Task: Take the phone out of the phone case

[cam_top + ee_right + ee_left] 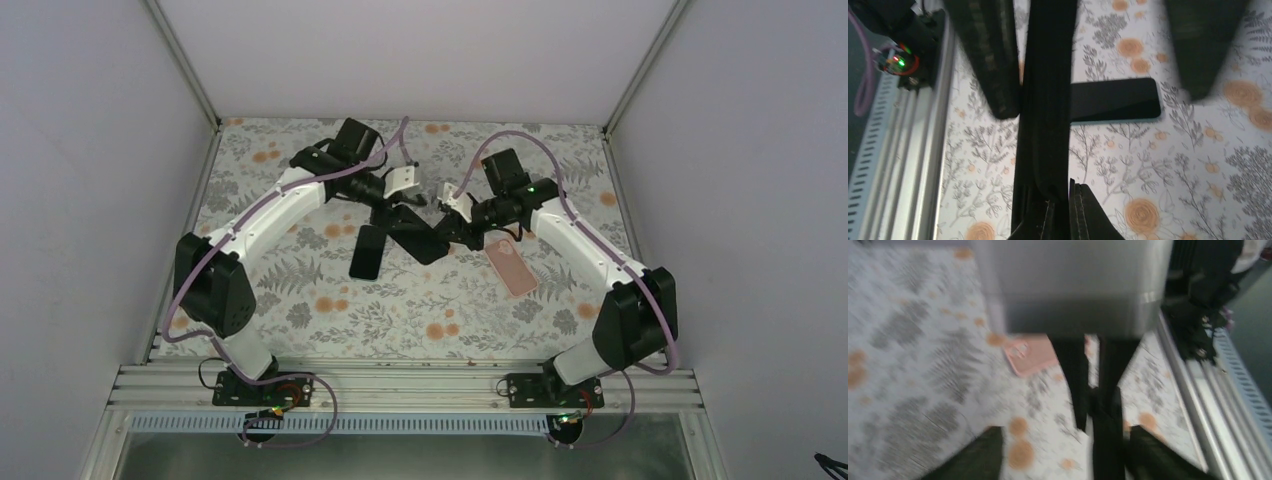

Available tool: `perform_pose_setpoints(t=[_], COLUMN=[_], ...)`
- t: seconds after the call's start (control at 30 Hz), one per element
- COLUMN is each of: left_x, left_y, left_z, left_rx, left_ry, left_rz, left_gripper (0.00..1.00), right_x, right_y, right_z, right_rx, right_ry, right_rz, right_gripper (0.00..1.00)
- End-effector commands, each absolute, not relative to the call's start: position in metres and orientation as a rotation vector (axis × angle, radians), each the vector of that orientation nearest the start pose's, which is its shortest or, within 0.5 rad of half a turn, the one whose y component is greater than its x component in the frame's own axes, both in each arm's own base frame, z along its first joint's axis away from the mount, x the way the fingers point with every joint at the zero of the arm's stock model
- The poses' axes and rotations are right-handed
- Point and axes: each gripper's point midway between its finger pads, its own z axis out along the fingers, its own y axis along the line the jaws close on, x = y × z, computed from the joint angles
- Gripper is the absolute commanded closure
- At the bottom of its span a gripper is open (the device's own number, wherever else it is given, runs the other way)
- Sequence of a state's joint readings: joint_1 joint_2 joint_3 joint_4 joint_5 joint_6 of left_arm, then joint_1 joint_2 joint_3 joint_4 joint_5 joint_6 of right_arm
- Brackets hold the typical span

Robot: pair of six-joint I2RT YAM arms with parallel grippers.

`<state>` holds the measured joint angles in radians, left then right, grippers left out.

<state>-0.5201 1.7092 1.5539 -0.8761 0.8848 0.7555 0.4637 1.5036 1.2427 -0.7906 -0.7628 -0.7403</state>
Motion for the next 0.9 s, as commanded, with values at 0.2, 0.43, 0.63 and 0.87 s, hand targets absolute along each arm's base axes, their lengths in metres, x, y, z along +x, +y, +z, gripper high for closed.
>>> perform_pose_setpoints(t=[0.2, 0.43, 0.63, 0.87], left_x=[0.354, 0.376, 0.391, 0.426], left_y=[-0.303, -0.301, -0.353, -0.378], left_z=[0.358, 0.356, 0.339, 0.312], left_rx=[1.336, 1.134, 1.027, 0.843], left_ry=[1.333, 1.383, 1.410, 1.488], left_rz=[-0.521, -0.286, -0.177, -0.175], left_gripper=[0.11, 0.11, 0.13, 0.13], right_x=[0.273, 0.367, 0.456, 0.467], right_y=[0.225, 0.192, 0.153, 0.168], right_z=[0.242, 0.259, 0.298, 0.328], right_rx=[-1.317, -0.873, -0.404, -0.316], right_ry=[1.842, 2.008, 2.025, 1.976], right_rz=[1.058, 0.866, 0.578, 0.673], right_gripper=[0.96, 0.96, 0.97, 0.97])
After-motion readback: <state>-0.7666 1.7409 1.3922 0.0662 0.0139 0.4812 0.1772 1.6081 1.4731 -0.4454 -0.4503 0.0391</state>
